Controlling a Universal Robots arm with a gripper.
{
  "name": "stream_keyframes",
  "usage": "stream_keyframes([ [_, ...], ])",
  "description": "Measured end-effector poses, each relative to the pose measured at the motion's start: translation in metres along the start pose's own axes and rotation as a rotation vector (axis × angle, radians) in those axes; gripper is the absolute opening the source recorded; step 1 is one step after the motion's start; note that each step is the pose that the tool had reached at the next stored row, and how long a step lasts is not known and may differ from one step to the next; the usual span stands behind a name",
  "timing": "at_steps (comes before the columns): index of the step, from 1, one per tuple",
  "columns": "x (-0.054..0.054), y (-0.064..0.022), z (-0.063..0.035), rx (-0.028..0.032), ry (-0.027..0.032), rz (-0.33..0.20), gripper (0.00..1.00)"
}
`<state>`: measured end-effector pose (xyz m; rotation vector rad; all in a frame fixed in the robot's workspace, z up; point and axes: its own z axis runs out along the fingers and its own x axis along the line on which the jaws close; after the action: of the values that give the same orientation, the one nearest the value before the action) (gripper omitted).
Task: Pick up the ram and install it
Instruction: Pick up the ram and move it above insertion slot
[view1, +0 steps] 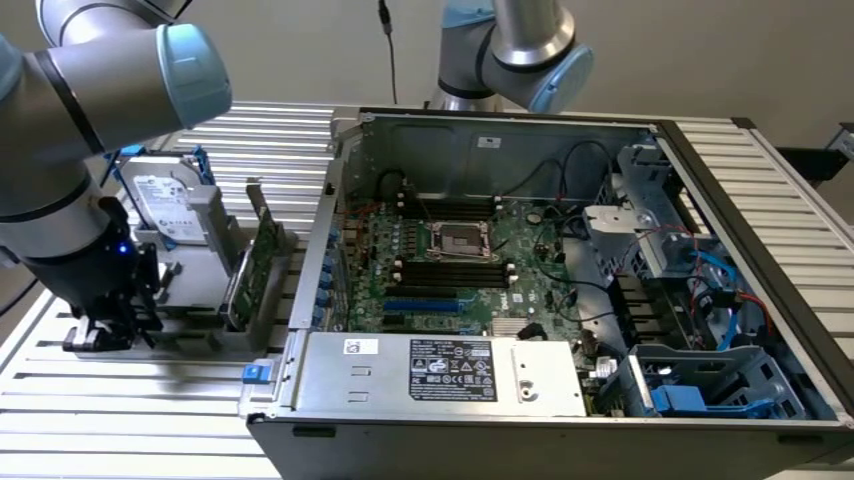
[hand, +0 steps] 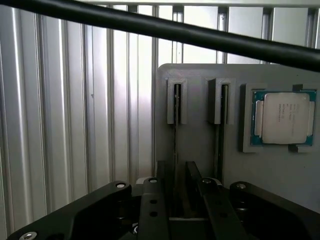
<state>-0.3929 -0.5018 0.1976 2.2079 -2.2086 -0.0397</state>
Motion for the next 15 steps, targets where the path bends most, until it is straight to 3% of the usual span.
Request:
stream_keyframes([
  [8,0.001,-0.0001,-0.0001,-0.0005,-0.0005,0.0,0.29],
  [11,0.0013,-0.0001,-0.0001,-0.0013,-0.0005,0.0,0.13],
  [15,0.0017,0.0,-0.0001,-0.0027,-0.001,0.0,0.13],
])
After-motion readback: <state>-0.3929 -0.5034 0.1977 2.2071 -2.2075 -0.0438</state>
